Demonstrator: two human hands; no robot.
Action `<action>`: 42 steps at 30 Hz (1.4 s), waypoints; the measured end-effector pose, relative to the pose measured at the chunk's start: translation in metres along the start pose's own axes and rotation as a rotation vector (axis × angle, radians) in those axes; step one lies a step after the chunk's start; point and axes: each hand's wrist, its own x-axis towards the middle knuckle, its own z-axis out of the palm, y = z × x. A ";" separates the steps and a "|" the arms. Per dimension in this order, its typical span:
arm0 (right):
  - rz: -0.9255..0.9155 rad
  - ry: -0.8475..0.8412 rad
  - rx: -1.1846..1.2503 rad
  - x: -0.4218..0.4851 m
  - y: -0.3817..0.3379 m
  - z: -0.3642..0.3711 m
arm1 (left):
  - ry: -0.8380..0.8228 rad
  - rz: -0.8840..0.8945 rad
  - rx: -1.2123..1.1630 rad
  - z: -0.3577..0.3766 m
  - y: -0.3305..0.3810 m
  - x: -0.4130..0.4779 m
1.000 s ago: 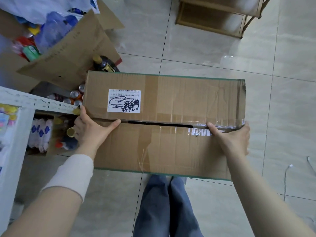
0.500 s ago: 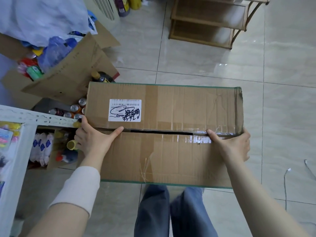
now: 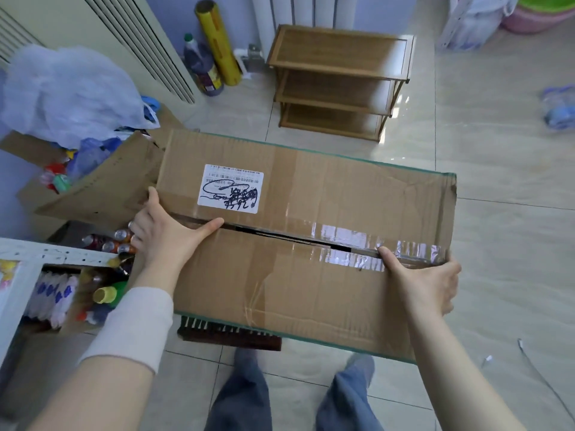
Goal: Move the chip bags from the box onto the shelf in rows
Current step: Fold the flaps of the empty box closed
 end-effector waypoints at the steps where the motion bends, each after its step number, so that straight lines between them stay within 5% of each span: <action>1: -0.009 0.017 0.001 0.013 -0.003 -0.012 | -0.008 0.005 -0.011 0.004 0.018 -0.007; 9: -0.050 0.073 0.012 0.095 -0.041 -0.069 | -0.016 0.042 -0.072 0.021 0.120 -0.026; 18: -0.087 0.063 -0.009 0.157 -0.112 -0.043 | -0.001 0.033 -0.087 0.032 0.183 0.036; 31: -0.028 0.034 -0.177 0.302 -0.185 0.095 | -0.088 -0.035 -0.051 0.153 0.256 0.201; 42: -0.058 0.018 -0.231 0.414 -0.145 0.242 | -0.084 -0.039 -0.036 0.319 0.236 0.302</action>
